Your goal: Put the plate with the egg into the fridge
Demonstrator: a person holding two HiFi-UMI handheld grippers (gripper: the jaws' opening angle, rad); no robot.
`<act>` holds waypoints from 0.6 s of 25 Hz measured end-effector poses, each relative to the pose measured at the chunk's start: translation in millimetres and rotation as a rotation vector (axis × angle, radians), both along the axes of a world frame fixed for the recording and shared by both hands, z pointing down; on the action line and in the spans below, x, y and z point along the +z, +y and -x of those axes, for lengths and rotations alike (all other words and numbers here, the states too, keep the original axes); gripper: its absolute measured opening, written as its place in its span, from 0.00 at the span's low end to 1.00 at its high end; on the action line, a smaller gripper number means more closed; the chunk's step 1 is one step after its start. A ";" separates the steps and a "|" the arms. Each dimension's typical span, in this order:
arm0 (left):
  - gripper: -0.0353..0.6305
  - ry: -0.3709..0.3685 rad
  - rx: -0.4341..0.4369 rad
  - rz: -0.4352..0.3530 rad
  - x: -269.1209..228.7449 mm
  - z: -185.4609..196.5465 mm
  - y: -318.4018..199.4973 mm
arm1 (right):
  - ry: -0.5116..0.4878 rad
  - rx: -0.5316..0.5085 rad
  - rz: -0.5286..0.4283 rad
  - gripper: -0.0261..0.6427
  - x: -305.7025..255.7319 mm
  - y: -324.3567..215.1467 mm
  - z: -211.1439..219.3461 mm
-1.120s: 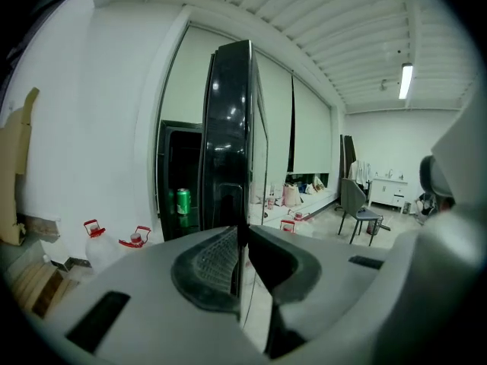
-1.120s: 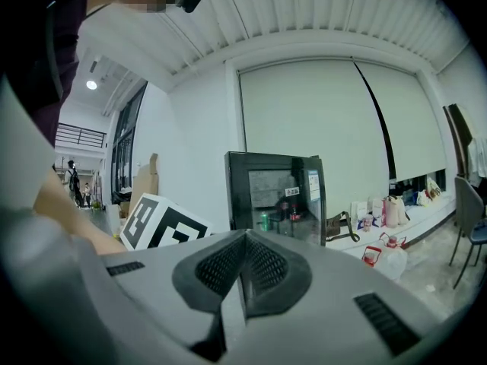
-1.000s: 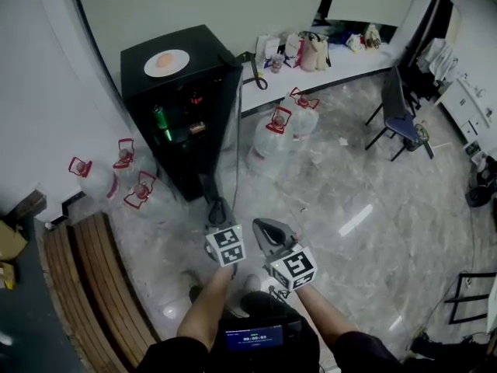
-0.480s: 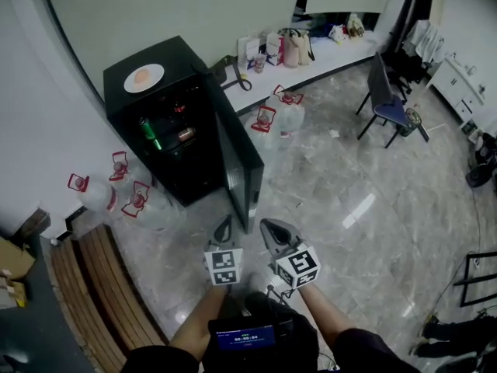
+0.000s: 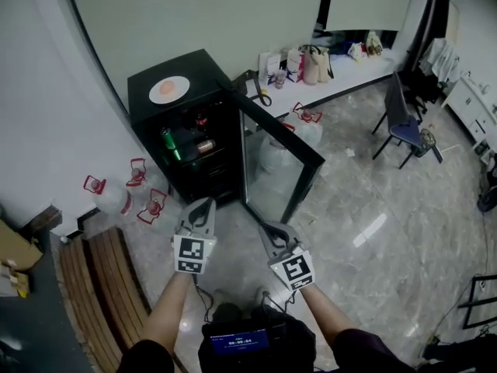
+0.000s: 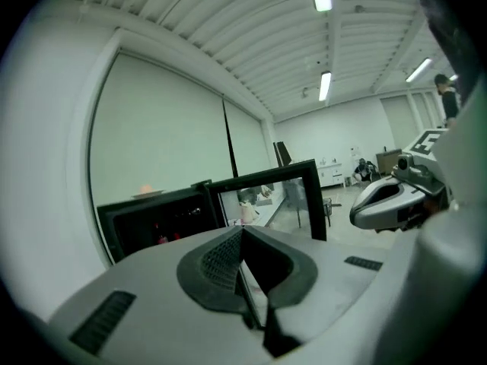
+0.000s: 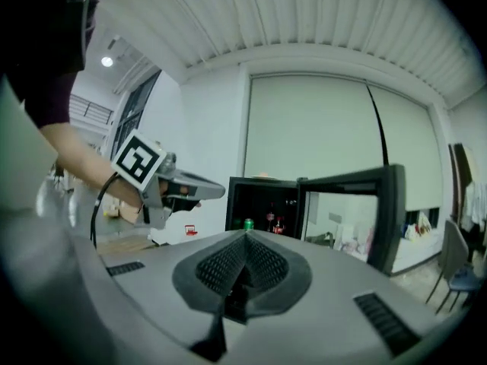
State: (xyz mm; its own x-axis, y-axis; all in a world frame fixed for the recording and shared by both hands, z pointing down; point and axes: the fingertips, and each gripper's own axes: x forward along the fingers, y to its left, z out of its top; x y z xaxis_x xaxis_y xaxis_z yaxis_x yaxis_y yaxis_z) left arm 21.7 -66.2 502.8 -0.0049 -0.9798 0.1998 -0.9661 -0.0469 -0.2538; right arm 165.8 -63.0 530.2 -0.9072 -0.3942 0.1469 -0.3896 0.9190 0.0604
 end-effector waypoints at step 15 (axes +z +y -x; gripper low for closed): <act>0.07 -0.325 0.280 0.110 -116.1 211.8 -103.8 | 0.111 -0.031 -0.488 0.05 -106.8 -85.9 243.6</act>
State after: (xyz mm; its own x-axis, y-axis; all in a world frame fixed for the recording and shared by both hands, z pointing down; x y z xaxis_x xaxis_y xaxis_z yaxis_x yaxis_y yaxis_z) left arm -190.1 -170.0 386.7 0.1783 -0.9254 0.3345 -0.7833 -0.3392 -0.5209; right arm -77.8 -148.9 423.4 -0.9090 -0.4141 0.0479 -0.3295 0.7841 0.5259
